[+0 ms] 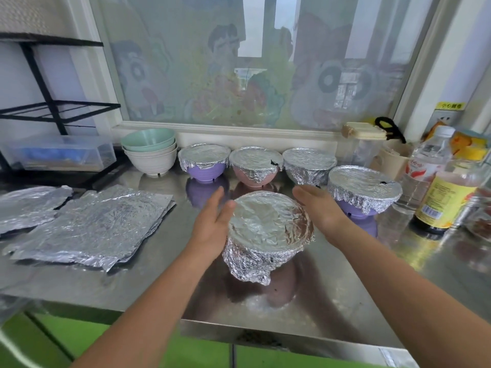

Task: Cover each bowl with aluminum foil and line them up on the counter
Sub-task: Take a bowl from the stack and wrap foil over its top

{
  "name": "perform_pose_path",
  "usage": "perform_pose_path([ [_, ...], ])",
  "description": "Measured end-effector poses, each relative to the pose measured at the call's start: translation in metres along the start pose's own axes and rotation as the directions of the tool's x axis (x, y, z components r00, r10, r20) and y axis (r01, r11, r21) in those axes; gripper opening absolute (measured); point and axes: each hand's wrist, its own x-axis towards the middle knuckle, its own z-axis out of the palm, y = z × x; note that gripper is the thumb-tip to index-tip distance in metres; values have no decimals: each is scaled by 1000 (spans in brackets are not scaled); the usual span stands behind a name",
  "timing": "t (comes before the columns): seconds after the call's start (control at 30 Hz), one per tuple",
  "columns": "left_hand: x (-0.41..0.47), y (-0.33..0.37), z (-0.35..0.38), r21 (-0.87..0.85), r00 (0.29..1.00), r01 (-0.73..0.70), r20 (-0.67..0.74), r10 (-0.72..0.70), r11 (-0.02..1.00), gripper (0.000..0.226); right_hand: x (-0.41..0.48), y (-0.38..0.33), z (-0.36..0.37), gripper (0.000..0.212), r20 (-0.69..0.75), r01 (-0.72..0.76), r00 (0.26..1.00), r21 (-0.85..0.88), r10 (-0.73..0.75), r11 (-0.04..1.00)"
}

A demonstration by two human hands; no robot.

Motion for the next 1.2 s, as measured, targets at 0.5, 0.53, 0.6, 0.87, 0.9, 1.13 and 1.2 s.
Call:
perform_pose_path([
  [0.5, -22, -2, 55, -238, 943, 26, -316, -103, 971, 38, -2, 22, 31, 35, -184, -69, 976, 250, 118, 966],
  [0.53, -19, 0, 54, -312, 946, 30, -297, -127, 950, 29, -5, 22, 32, 36, -221, -45, 970, 238, 100, 970],
  [0.6, -12, 3, 51, -410, 959, 50, -236, -159, 911, 16, -12, 19, 32, 26, -252, 6, 967, 186, 41, 983],
  [0.87, -1, 5, 41, -418, 927, 129, -272, -259, 900, 36, 4, 9, 7, 34, -121, 57, 992, 161, -37, 985],
  [0.9, -5, 9, 45, -401, 932, 141, -255, -259, 905, 41, 5, 7, 9, 42, -66, 43, 997, 208, -30, 977],
  [1.13, -4, 11, 59, -321, 920, 124, -318, -230, 939, 51, 3, 10, 22, 41, -69, 41, 997, 119, -33, 992],
  [1.2, 0, 11, 58, -357, 925, 157, -274, -264, 921, 38, -1, 12, 22, 36, -97, 49, 994, 81, -41, 996],
])
